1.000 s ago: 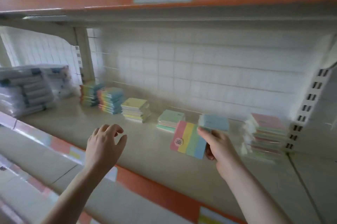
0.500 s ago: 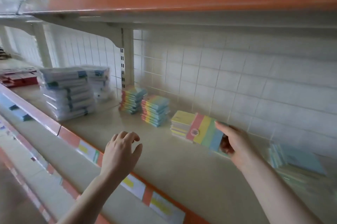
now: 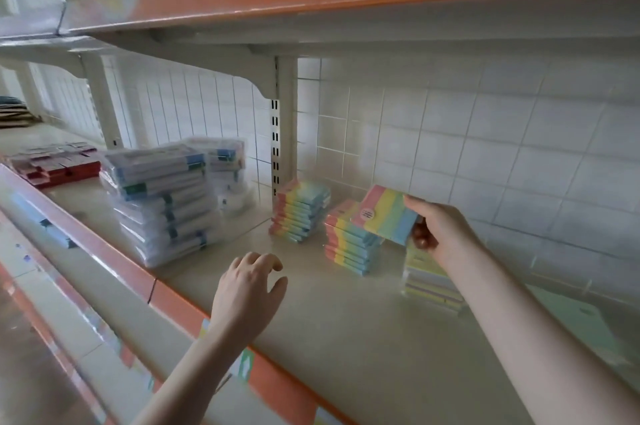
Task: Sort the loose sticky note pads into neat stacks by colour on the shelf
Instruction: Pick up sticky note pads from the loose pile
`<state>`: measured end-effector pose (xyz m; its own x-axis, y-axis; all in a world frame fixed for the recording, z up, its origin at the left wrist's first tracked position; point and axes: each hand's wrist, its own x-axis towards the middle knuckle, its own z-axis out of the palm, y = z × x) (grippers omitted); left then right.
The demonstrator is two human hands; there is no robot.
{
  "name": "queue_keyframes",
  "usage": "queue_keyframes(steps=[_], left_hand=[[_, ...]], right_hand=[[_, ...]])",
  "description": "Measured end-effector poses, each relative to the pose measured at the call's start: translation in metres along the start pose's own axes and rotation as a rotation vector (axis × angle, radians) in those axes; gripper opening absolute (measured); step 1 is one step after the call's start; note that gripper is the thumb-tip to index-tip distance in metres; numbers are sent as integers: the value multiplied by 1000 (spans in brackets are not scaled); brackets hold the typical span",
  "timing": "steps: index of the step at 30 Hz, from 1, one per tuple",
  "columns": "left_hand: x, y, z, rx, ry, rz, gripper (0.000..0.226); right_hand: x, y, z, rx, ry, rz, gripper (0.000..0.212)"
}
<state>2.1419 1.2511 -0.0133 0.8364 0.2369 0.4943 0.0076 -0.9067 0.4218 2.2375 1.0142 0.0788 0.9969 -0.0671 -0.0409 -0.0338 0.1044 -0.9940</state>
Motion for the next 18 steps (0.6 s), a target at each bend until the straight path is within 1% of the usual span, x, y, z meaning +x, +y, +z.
queue_keyframes(steps=[3,9,14,18], left_hand=[[19,-18,4,-29,-16,24,20],[44,-41,15,-79,-103,77,22],[50,-46,25,-119,-191,97,23],[53,-49,32,-156,-234,109,22]], right_hand=[[18,4,23,-49,50,5,21],[51,14,51,-155,140,1,21],[67,21,62,-305,199,-16,29],[77,28,62,-478,271,-83,34]])
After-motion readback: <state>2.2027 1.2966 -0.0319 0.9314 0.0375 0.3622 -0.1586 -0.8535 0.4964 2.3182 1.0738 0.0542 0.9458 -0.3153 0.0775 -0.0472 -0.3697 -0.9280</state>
